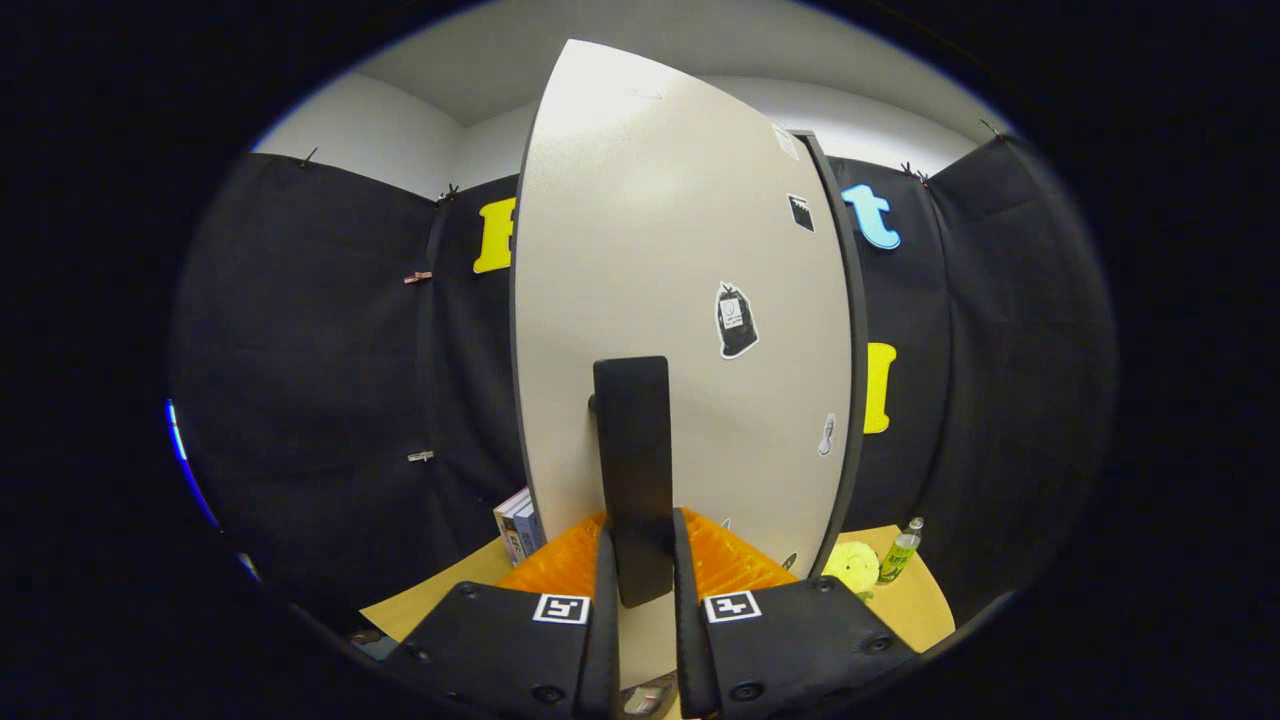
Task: Open the shoe cabinet door, grab the shoes and put them into the shoe cabinet, then close the shoe cabinet door.
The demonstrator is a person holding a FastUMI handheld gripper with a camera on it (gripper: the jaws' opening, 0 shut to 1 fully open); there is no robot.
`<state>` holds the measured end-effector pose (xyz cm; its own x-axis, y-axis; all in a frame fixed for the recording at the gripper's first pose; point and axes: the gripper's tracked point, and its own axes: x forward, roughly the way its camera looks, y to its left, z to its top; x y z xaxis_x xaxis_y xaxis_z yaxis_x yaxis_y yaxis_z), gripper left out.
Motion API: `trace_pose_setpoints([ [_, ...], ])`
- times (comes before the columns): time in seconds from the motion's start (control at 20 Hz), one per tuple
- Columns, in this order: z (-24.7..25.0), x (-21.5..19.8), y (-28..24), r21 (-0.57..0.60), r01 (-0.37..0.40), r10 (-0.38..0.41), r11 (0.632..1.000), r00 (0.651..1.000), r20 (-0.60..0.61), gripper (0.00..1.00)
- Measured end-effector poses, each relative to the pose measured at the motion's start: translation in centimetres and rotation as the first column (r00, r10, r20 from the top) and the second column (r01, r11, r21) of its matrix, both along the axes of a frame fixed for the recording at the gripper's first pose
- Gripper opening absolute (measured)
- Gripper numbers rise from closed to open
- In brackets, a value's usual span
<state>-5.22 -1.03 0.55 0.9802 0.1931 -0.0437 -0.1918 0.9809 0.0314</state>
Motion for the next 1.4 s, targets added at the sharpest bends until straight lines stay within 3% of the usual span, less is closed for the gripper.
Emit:
trace_pose_setpoints([
  [0.75, 0.9, -3.0, -8.1, -0.006, 0.166, -0.166, 0.986, 0.986, 0.022, 0.26],
  [0.95, 1.1, -3.6, -11.2, -0.009, 0.253, -0.252, 0.968, 0.967, 0.033, 0.26],
  [1.1, 1.5, -5.2, -13.9, 0.003, 0.323, -0.323, 0.946, 0.945, 0.044, 0.21],
  [1.4, 3.0, -9.2, -18.0, 0.003, 0.438, -0.436, 0.899, 0.896, 0.084, 0.21],
])
